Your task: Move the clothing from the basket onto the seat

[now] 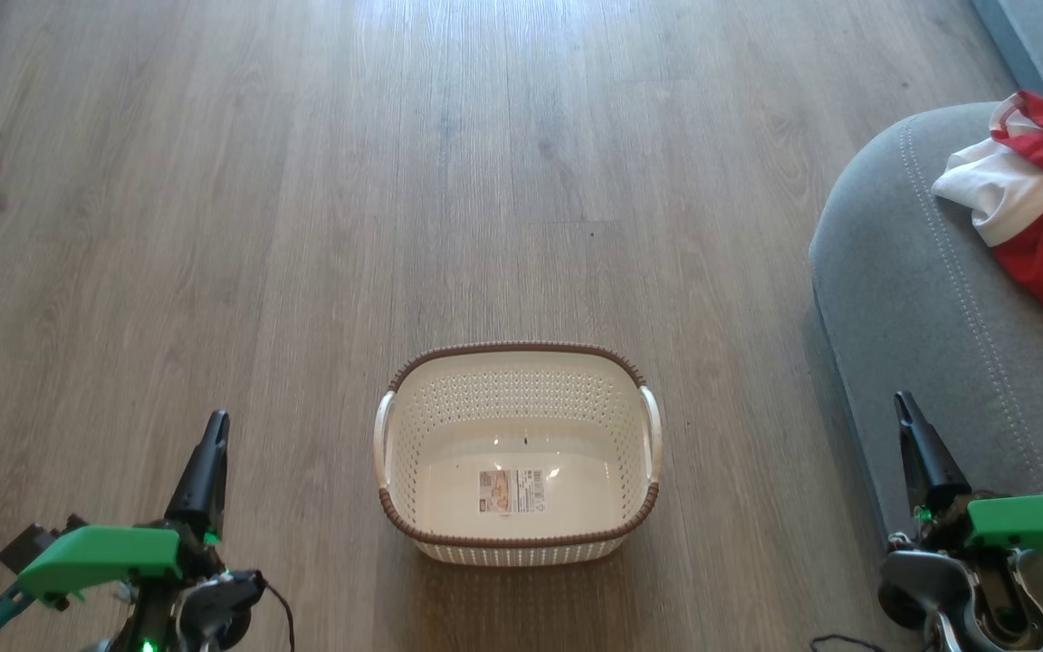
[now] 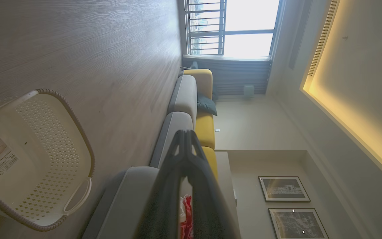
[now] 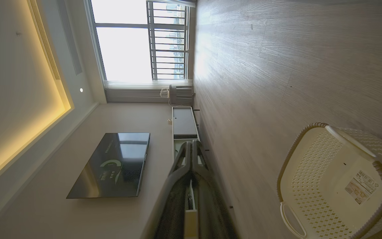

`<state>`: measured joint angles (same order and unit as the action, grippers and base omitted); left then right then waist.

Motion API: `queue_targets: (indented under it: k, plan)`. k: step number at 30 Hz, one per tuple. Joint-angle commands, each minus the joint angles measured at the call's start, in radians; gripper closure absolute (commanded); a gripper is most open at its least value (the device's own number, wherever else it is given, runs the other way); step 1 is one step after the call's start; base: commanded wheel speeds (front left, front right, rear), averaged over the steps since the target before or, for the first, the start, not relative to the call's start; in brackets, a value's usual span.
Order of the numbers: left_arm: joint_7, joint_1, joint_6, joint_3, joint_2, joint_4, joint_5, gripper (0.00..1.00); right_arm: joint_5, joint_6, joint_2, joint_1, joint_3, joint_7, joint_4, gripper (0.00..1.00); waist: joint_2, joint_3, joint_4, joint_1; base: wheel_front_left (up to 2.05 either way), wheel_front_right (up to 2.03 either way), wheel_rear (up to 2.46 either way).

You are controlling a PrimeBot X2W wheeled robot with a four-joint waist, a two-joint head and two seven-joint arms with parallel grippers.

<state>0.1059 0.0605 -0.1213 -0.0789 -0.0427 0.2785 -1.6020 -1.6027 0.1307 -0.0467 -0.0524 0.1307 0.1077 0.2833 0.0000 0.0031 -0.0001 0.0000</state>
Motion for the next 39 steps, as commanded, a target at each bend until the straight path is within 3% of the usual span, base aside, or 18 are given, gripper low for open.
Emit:
queue_targets:
  k: [1, 39]
  plan:
    - [0.007, 0.048, -0.009, -0.035, -0.008, -0.033, -0.006, 1.00, -0.006, 0.000, -0.004, -0.056, -0.017, 0.006, -0.039, 1.00, 0.0000, 0.000, 0.000, 0.0000, 0.00, 0.00, 0.00]
    - [0.007, 0.048, -0.009, -0.035, -0.008, -0.033, -0.007, 1.00, -0.006, 0.000, -0.004, -0.056, -0.017, 0.006, -0.039, 1.00, 0.0000, 0.000, 0.000, 0.0000, 0.00, 0.00, 0.00]
